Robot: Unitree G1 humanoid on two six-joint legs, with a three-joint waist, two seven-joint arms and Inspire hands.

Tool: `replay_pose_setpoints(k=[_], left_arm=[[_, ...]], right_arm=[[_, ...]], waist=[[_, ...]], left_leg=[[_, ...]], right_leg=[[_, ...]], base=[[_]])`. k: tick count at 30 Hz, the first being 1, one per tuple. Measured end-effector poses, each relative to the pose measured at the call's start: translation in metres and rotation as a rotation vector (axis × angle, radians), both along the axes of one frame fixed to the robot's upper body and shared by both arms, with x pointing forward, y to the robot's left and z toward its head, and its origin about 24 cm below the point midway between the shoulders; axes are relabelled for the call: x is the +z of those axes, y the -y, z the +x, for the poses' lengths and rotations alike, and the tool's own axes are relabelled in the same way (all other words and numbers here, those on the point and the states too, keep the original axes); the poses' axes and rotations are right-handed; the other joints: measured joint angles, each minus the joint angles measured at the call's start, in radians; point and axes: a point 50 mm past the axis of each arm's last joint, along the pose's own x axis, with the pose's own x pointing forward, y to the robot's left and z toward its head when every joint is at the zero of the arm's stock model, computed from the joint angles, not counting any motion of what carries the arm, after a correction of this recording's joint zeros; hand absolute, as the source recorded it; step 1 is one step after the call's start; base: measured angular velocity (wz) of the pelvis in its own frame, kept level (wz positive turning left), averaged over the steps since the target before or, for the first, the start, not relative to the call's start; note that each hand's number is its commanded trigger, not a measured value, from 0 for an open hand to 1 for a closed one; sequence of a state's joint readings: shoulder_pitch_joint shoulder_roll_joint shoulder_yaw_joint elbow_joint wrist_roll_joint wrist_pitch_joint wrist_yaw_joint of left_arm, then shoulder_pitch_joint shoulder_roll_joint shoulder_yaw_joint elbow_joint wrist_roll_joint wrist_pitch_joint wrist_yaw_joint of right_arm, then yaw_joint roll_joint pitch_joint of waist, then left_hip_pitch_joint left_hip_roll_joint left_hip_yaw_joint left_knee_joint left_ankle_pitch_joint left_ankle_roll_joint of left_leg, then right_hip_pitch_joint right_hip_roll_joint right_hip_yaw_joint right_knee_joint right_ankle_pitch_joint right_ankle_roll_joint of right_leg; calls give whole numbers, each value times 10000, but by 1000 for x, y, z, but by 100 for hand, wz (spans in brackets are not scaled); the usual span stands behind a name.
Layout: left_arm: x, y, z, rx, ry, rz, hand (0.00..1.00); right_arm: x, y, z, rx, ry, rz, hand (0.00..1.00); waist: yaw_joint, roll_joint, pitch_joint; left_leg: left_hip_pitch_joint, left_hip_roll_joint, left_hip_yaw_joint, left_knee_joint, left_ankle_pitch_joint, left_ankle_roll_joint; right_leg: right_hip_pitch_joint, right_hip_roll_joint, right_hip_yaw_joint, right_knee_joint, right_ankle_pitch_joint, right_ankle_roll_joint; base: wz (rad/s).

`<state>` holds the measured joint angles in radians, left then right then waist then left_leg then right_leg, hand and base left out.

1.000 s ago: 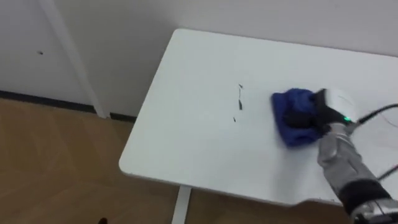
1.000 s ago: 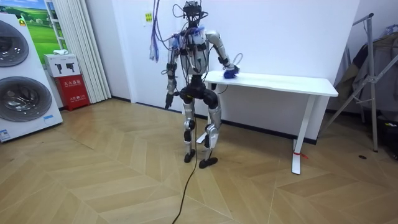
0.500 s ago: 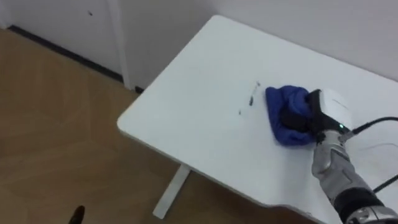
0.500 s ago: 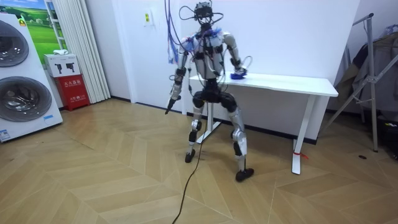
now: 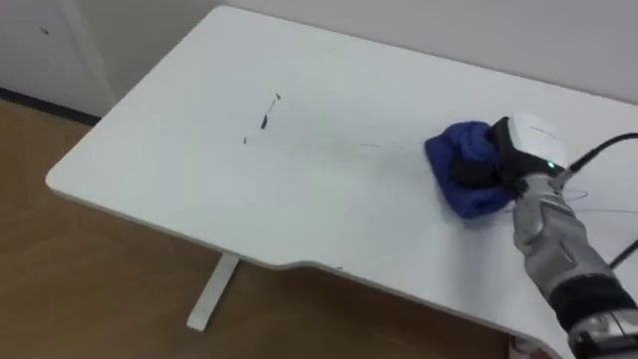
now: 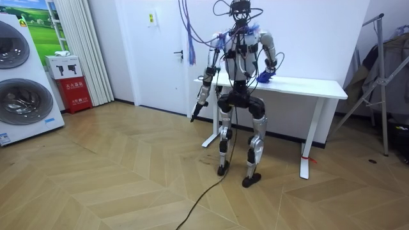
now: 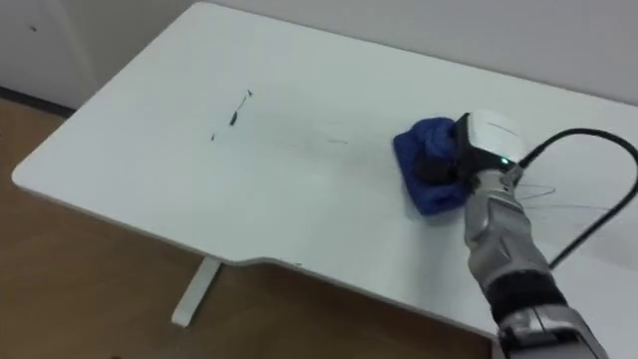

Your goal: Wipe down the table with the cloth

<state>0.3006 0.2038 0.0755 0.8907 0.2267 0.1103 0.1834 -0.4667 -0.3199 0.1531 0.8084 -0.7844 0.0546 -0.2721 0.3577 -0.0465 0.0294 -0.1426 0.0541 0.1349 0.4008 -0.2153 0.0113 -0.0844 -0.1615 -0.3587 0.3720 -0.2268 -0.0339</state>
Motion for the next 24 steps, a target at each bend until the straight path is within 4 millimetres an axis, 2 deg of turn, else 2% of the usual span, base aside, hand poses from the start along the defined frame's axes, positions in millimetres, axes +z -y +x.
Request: replay_pose_setpoints(k=[1,3,5,6,8,10,12,15,16,17,18,20,21,22,23,24], left_arm=[[0,0,-3,21,-29,7,0],[3,-4,-4,71,-29,139,0],[6,-11,-7,439,103,347,0],[8,-13,-7,526,193,417,0],[15,-25,-3,756,695,810,0],[19,-32,1,839,1043,1032,0],[20,-32,8,821,1271,1093,0],[19,-26,26,600,1617,926,0],[17,-22,32,454,1687,816,0],[15,-17,36,417,1677,679,0],[13,-16,37,355,1618,612,0],[9,-10,35,116,1308,456,0],[9,-9,34,130,1220,425,0],[7,-8,32,71,1033,316,0],[6,-5,30,15,883,212,0],[6,-3,27,-20,820,189,0]], right_arm=[[-2,4,-3,-157,64,-36,100],[-16,17,-19,-761,73,193,100],[-37,35,-53,-1660,437,681,100],[-42,40,-62,-1928,479,727,100],[-57,65,-97,-3205,305,890,100],[-61,79,-113,-3749,42,782,100],[-60,88,-120,-4012,-40,594,100],[-51,83,-102,-4013,155,627,100],[-44,77,-88,-3791,213,424,100],[-36,68,-71,-3416,171,306,100],[-33,61,-62,-3125,90,249,100],[-13,22,-25,-1394,83,-146,100],[-7,10,-16,-862,194,-315,100],[7,-7,-1,-64,491,-530,100],[19,-15,9,303,842,-528,100],[25,-18,13,414,1013,-529,100]], waist=[[-62,-3,-36],[-519,21,-57],[-1389,-58,-249],[-1564,-95,-291],[-2060,-218,-404],[-2157,-368,-501],[-2175,-400,-483],[-1983,-242,-365],[-1721,-195,-326],[-1595,-116,-278],[-1527,-80,-262],[-1028,-8,-257],[-991,-14,-240],[-974,-41,-223],[-683,-74,-188],[-517,-88,-185]], left_leg=[[78,-121,-44,-307,115,38],[114,-310,-458,-523,170,71],[236,-587,-830,-662,196,107],[297,-632,-888,-675,197,108],[578,-698,-1011,-821,196,108],[741,-717,-1089,-933,195,107],[798,-704,-1066,-951,189,105],[764,-595,-806,-1009,148,51],[747,-507,-631,-1050,126,20],[748,-440,-616,-1194,119,-9],[730,-403,-603,-1213,139,-36],[600,-225,-559,-1221,168,-171],[549,-209,-590,-1218,191,-214],[453,-211,-845,-1193,268,-263],[446,-202,-891,-1250,358,-254],[444,-204,-912,-1297,389,-266]], right_leg=[[66,4,54,-223,89,128],[362,2,21,-513,236,425],[771,-131,26,-646,219,1014],[893,-159,14,-647,195,1055],[1414,-111,-39,-906,224,1116],[1666,-77,-138,-1163,262,1171],[1759,-36,-139,-1356,321,1224],[1643,64,101,-1530,377,1258],[1489,116,265,-1521,389,1242],[1373,194,387,-1506,453,1162],[1313,232,443,-1503,493,1118],[1039,405,458,-1495,652,924],[1018,438,397,-1504,664,904],[989,491,243,-1513,662,889],[889,518,245,-1518,649,864],[882,519,222,-1528,647,859]], base=[[36],[68],[94],[74],[51],[6],[-22],[-45],[-64],[-61],[-51],[-37],[18],[37],[33],[28]])
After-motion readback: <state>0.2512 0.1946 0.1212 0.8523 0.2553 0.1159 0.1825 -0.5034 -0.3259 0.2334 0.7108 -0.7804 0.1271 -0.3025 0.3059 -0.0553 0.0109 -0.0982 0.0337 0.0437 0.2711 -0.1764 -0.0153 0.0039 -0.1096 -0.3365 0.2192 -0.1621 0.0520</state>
